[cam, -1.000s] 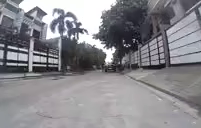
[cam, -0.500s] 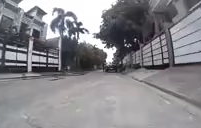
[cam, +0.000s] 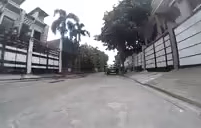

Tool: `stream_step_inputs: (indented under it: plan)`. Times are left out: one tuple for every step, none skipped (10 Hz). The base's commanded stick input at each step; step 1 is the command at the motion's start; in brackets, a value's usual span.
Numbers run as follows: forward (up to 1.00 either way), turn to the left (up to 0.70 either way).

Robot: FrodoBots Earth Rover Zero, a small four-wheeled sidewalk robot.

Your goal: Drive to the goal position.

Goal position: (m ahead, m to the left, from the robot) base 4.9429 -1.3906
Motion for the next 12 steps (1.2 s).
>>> stream_step_inputs:
  plan:
    - [0.50, 0.00]
    - [0.50, 0.00]
    - [0.50, 0.00]
    - [0.50, 0.00]
    - [0.50, 0.00]
    - [0.50, 0.00]
    - [0.50, 0.00]
    - [0.50, 0.00]
    - [0.50, 0.00]
    - [0.50, 0.00]
    - [0.50, 0.00]
    - [0.50, 0.00]
